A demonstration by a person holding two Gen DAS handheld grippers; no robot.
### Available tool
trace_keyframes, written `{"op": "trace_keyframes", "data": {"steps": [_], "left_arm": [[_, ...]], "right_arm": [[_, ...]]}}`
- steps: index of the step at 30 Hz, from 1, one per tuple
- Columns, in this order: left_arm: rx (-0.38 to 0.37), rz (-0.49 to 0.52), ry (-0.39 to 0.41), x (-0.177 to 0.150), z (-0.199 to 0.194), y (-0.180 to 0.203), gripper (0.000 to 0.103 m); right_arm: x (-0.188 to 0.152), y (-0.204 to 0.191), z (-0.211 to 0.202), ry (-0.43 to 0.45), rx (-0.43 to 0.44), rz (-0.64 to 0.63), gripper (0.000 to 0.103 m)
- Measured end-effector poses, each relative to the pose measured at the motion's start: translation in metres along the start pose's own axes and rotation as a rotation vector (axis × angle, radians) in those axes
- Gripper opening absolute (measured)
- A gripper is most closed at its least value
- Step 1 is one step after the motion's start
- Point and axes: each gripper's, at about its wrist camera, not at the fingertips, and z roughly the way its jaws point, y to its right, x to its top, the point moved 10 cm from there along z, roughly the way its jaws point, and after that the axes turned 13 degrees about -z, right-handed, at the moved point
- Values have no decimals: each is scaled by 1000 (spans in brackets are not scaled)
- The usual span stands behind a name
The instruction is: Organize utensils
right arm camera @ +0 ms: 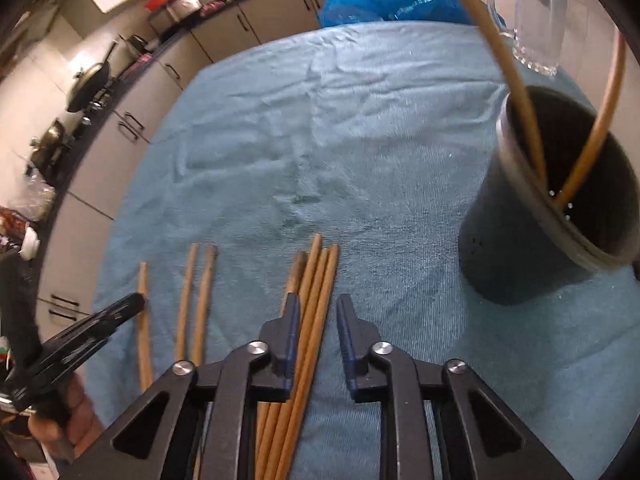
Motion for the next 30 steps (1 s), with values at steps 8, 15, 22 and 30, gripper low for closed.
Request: {"op": "trace_keyframes", "data": {"steps": [8, 15, 22, 30], "left_arm": [[-13, -14, -14, 4, -1, -9, 6], [-13, -11, -30, 5, 4, -6, 6], [64, 6, -8, 11, 9, 1, 7], [5, -15, 10, 9, 4, 4, 6]], "right_arm": [[2, 6, 21, -46, -70, -13, 18], [4, 9, 22, -60, -137, -52, 13], [13, 9, 28, -86, -203, -103, 11], [16, 8, 23, -22, -146, -94, 6]]}}
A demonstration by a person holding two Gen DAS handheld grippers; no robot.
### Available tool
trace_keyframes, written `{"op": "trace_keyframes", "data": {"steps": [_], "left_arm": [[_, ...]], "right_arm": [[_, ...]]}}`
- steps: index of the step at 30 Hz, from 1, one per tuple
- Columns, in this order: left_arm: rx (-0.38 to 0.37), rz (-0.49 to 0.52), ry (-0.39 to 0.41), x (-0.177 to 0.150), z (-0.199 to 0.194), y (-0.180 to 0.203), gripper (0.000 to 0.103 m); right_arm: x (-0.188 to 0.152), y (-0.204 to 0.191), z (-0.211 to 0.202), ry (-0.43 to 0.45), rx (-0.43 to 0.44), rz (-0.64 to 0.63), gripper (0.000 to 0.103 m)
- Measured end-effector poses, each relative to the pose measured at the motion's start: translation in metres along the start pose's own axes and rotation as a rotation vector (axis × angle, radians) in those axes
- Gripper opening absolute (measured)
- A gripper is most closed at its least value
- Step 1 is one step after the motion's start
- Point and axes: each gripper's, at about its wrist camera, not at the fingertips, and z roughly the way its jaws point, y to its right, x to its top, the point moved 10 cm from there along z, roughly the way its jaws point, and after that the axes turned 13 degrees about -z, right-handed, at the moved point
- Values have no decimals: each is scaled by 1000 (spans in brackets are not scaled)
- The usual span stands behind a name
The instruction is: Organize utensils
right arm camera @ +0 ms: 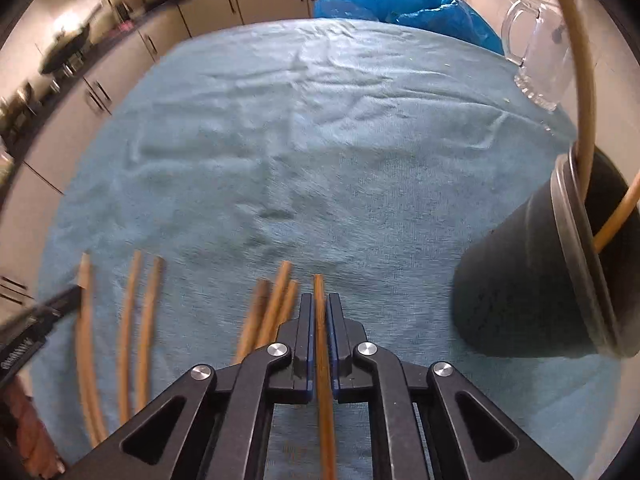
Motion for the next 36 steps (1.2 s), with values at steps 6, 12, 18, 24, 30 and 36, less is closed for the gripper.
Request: {"op": "trace_keyframes", "data": {"steps": [6, 12, 18, 24, 30, 36], "left_arm": [[-80, 0, 122, 8, -46, 11, 5], [-130, 41, 323, 13, -118, 31, 5], [-156, 80, 464, 5, -169, 48, 5], [-180, 97, 513, -5, -194, 59, 5], [-191, 115, 534, -13, -206, 73, 5], [-191, 125, 540, -15, -211, 81, 5]], "right_arm": [[10, -10, -56, 199, 27, -13, 6], [8, -13, -133, 443, 48, -24, 6], [-2, -6, -185, 610, 50, -6, 6], [-20, -4, -219, 700, 50, -12, 6], [-32, -2, -244, 758, 40, -12, 6], [-36, 1, -258, 797, 39, -11, 6]]}}
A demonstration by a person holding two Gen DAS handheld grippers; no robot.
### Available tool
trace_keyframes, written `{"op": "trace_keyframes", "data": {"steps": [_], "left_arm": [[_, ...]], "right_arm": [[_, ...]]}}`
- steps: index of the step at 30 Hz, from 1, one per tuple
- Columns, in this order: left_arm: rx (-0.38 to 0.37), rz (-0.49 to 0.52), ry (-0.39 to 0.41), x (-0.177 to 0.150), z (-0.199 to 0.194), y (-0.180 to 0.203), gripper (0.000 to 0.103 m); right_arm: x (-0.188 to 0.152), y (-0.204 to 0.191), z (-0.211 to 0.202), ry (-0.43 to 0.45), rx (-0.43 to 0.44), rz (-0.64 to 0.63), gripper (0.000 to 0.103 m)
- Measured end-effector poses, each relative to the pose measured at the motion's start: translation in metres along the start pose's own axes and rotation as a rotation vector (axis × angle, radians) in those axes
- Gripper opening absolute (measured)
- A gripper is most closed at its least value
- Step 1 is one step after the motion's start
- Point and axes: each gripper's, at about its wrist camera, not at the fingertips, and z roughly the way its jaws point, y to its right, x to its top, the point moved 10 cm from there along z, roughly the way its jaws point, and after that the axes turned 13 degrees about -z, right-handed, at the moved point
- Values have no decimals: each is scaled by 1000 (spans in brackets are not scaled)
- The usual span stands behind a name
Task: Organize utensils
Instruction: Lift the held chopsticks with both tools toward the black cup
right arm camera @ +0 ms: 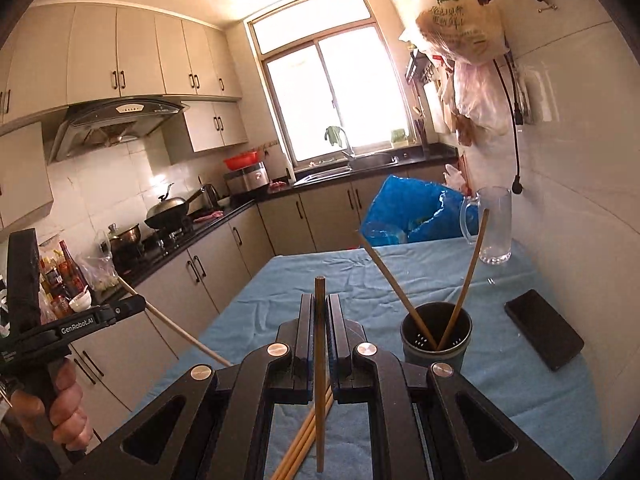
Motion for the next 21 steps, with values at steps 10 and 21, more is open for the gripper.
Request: {"op": "trace_keyframes", "data": {"steps": [10, 21], "left_arm": [[-15, 22, -13, -2, -1, 12, 5], [-35, 39, -29, -6, 0, 29, 5]], "right_arm": [[8, 7, -13, 34, -9, 13, 6], [12, 21, -28, 58, -35, 39, 6]]}}
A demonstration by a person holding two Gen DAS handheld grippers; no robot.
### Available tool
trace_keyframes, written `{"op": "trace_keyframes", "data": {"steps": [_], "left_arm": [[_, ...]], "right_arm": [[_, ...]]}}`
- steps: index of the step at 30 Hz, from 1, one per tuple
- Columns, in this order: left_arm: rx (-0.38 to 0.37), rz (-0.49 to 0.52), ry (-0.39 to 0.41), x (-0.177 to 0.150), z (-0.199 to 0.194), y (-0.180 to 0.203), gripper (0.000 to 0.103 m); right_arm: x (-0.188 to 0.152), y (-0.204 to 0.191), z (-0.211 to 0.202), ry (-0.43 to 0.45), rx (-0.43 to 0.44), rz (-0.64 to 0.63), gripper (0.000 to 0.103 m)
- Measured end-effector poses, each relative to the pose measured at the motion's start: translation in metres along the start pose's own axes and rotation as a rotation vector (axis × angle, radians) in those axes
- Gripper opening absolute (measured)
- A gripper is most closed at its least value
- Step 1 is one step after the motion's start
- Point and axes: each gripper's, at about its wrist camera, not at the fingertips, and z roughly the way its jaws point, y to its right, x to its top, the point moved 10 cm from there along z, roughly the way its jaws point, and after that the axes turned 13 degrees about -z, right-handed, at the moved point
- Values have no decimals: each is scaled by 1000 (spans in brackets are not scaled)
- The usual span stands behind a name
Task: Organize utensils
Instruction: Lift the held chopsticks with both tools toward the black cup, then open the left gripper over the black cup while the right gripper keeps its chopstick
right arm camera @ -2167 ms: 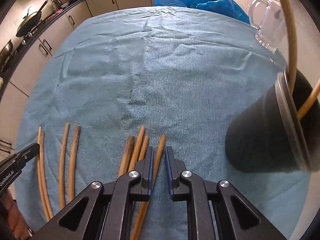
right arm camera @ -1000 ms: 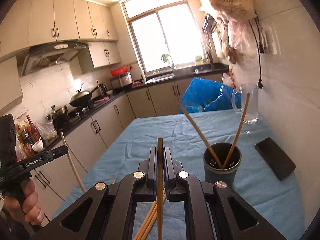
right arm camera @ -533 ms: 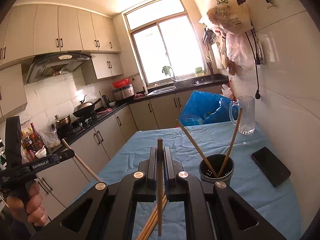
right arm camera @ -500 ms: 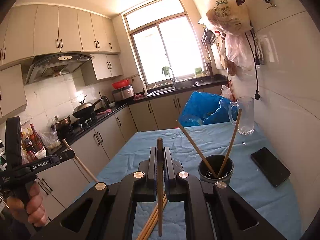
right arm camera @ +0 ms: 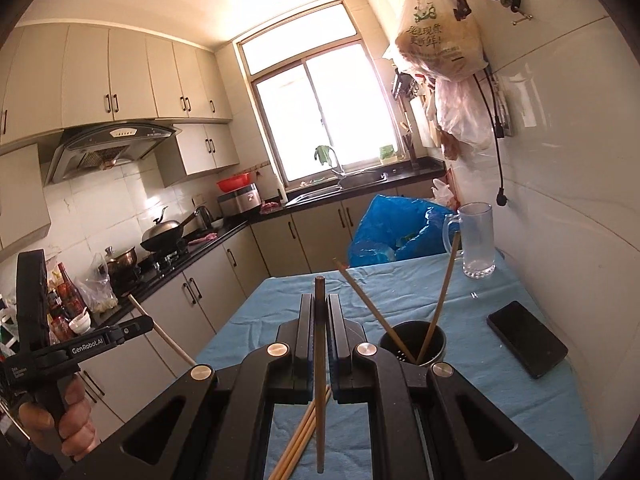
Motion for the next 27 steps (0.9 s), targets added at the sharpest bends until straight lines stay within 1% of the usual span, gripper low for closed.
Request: {"op": "trace_keyframes", "data": {"steps": [13, 27], "left_arm": [[-36, 50, -24, -7, 2, 31, 5], [-141, 103, -75, -7, 7, 92, 5]], "right_arm": [[5, 23, -22, 43, -38, 36, 6], [26, 65, -48, 97, -103, 84, 6]]}}
